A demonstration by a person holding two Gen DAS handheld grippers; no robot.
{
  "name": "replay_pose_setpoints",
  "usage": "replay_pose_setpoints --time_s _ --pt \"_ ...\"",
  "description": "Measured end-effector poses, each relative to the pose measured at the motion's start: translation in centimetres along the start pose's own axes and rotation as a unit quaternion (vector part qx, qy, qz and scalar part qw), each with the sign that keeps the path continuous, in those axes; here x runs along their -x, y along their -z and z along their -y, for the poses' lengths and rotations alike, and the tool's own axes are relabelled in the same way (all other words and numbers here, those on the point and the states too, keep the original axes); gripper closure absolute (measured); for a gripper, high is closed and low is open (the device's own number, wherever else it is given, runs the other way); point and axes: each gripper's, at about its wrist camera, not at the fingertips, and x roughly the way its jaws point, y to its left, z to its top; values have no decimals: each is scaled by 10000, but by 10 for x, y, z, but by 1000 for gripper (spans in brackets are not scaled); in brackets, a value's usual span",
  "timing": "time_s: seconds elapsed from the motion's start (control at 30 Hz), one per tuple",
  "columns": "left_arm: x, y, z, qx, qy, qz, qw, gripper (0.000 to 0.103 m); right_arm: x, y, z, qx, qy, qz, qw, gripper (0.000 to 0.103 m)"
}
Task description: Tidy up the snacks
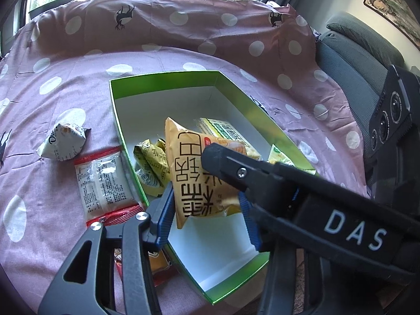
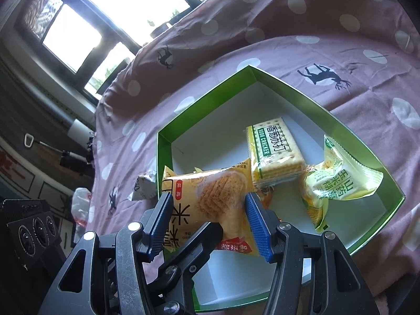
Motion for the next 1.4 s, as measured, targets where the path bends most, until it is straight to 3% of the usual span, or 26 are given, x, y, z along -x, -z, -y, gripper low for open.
replay_pose_setpoints --time_s 0.13,0.3,0.33,0.5,0.73,0.87,1.03,1.1,1.17,1.4 --pt "6 0 -4 102 45 28 9999 53 4 -1 2 -35 61 56 10000 43" --pt "24 -1 -23 492 295 144 9983 47 15 -1 -1 54 229 287 9993 33" --pt "29 -1 -27 534 248 176 9981 40 17 -1 -2 72 204 301 9993 33" --pt "57 9 -47 558 -462 424 9965 27 27 1 -11 163 61 379 9991 32" --pt "51 38 -87 1021 -665 -169 9924 24 28 7 -25 272 -141 278 9991 32" --pt "31 54 -92 1223 -421 -580 9899 26 27 11 -35 389 -236 233 9987 32" --pt "11 62 -85 1275 -168 -768 9887 44 26 16 -43 524 -265 191 9981 32" --pt "11 63 -82 1219 -262 -707 9897 53 26 17 -45 560 -267 176 9979 32" --pt "8 63 -80 1256 -18 -705 9896 63 24 17 -46 585 -279 157 9978 32" --pt "16 69 -95 1684 132 -503 9843 79 21 19 -49 624 -303 72 9976 32"
